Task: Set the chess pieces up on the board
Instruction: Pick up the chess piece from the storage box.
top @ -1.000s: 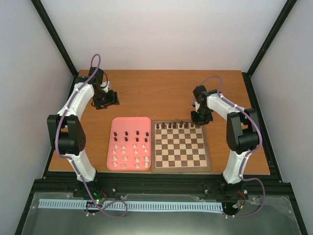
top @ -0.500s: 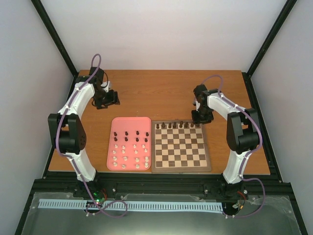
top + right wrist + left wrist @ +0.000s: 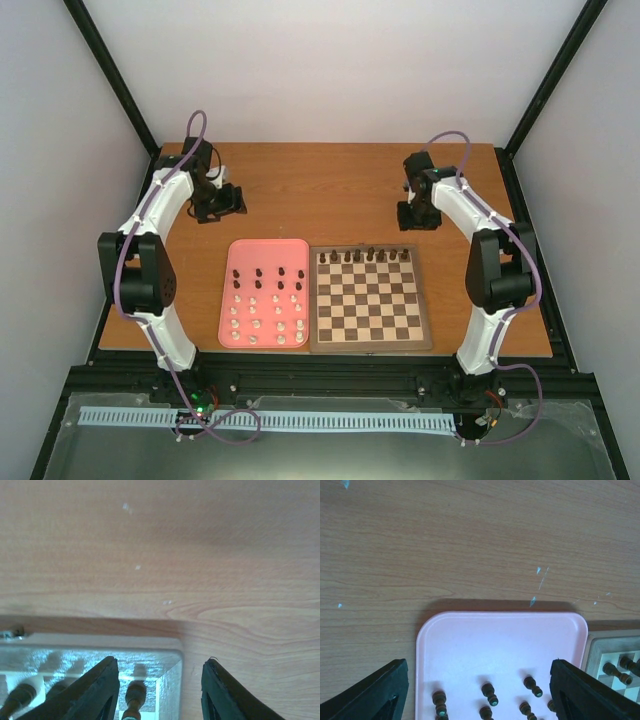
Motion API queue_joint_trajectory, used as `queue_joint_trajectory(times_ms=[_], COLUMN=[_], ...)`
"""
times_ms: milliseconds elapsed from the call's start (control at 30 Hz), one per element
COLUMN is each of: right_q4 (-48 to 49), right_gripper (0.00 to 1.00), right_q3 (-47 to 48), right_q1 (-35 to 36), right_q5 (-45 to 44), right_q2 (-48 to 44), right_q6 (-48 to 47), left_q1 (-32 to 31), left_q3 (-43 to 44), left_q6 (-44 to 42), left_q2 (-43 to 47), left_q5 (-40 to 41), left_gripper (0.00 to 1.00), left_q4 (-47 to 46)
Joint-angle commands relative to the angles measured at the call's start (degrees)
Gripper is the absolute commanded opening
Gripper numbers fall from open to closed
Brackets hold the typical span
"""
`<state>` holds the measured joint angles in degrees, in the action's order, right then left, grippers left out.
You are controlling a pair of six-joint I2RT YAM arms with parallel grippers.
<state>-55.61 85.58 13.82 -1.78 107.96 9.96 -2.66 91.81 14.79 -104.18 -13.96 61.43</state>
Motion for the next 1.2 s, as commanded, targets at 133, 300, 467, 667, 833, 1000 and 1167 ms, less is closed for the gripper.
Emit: queue_joint_trajectory(times_ms=[133,300,467,667,833,1000,1167], right_q4=[-1.80,-5.74,-6.25,-6.31,-7.91,-9.56,-11.52], right_gripper=[0.44,0.43,0.44,0.43,0.43,0.43,0.42], right_q3=[10.44,16.86,19.62,24.00,28.32,31.09,31.31], right_q1=[0.98,10.10,21.05,29.71,33.69,36.59,36.98], right_q5=[-0.62,4.25,8.92,12.34,14.39,13.67,11.88], right_q2=[-2.35,-1.95,0.81,6.59,12.91,18.22,21.12], right_q6=[1.32,0.81,-0.53,-2.76,-3.71,-3.41,-0.92], left_q1=[-0.10,-0.15,-0.09,-0.08,-0.11,-0.08,-0.08], left_q3=[-7.35,-8.87,-11.31,-14.51,-16.67,-19.94,-22.28], left_q6=[0.16,0.36,0.74,1.34,2.14,3.58,4.01], left_q2=[5.68,7.45,9.51,12.05,14.61,17.60,19.51], left_q5=[-1.50,-1.19,-1.29,-0.63,1.94,3.30,2.95], left_gripper=[0.87,0.87,0.92,0.99,1.00,1.00,1.00], left_q4=[-1.57,-1.72,-3.11,-4.26,-4.68,-5.31,-5.90])
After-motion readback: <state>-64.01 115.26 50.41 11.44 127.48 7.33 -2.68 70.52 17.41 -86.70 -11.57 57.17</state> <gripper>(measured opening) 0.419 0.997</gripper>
